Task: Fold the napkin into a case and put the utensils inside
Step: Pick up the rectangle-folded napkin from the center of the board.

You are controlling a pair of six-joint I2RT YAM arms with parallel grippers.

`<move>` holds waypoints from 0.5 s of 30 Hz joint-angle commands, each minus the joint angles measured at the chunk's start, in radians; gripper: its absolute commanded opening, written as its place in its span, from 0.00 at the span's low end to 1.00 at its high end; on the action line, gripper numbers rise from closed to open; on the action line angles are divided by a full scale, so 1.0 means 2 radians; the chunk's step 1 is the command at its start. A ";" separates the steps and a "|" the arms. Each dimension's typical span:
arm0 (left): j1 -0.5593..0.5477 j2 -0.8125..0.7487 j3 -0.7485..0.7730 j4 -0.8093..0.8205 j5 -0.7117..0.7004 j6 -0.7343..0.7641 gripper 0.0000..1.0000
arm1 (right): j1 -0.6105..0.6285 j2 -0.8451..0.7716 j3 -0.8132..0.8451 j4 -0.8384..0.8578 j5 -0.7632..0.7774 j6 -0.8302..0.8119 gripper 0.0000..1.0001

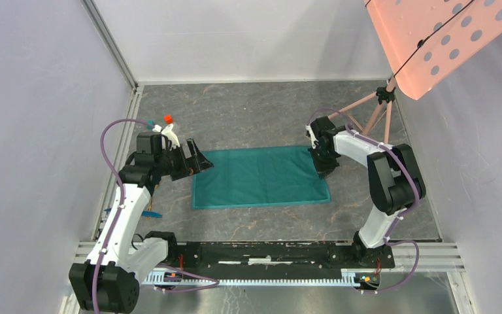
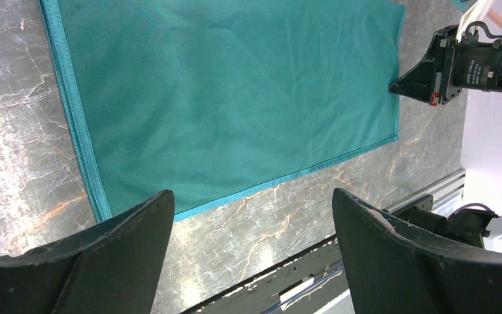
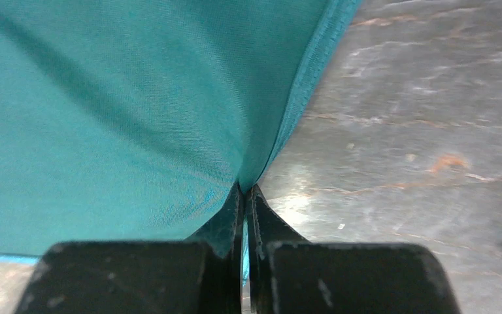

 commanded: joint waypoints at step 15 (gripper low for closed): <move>-0.002 -0.012 -0.007 0.019 -0.003 0.016 0.96 | 0.077 -0.066 0.022 -0.031 0.227 -0.029 0.00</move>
